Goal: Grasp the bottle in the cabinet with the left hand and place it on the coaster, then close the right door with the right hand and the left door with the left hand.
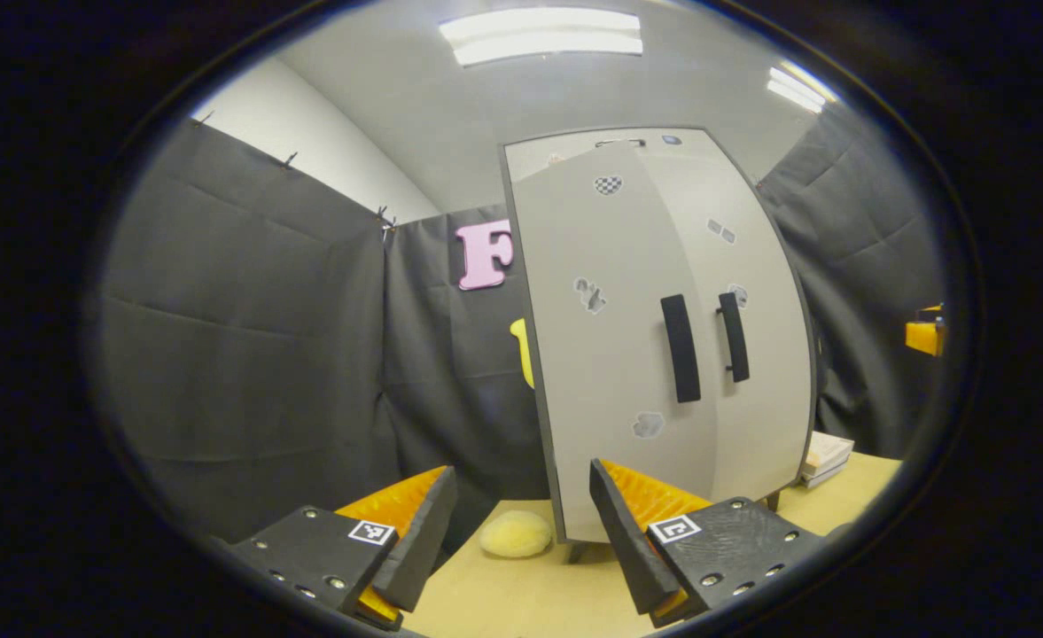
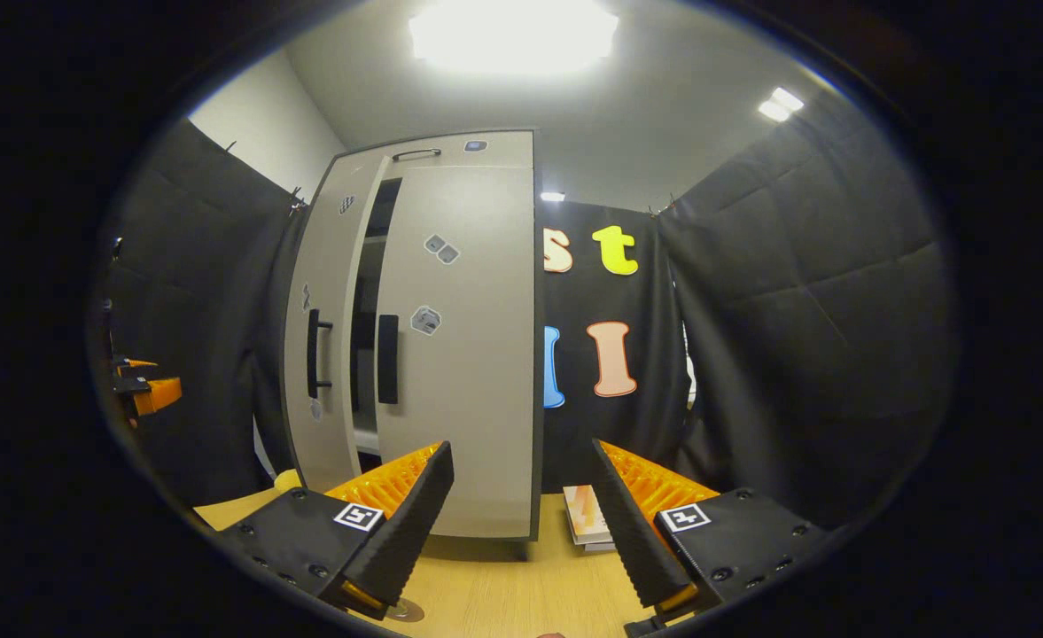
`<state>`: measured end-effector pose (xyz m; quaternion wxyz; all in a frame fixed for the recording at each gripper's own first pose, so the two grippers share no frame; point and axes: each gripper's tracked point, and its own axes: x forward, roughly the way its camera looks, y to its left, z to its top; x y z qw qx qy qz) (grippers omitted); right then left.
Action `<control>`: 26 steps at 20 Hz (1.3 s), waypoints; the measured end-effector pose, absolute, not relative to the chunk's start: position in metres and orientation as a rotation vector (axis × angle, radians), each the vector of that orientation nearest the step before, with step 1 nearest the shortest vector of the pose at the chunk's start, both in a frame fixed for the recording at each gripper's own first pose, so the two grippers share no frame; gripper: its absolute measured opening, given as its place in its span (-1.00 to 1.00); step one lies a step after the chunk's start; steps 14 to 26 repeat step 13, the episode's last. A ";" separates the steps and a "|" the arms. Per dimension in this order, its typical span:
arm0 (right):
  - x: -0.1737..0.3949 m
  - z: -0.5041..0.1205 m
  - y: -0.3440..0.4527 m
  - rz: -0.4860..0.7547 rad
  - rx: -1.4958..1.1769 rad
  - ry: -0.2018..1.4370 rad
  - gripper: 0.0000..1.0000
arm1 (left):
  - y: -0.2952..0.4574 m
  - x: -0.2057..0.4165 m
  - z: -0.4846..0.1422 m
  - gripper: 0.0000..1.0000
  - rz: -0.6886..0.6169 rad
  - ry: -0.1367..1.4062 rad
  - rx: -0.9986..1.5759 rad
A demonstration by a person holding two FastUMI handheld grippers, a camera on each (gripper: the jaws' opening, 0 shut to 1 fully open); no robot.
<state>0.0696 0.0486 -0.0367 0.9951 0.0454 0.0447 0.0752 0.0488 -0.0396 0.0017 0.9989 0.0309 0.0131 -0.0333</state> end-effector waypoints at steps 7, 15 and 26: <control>0.057 -0.046 0.060 0.165 0.091 0.112 0.94 | -0.036 0.040 -0.013 0.76 -0.059 0.067 0.013; 0.055 -0.042 0.057 0.149 0.095 0.101 0.94 | -0.038 0.035 -0.011 0.79 -0.064 0.052 0.019; 0.055 -0.042 0.057 0.149 0.095 0.101 0.94 | -0.038 0.035 -0.011 0.79 -0.064 0.052 0.019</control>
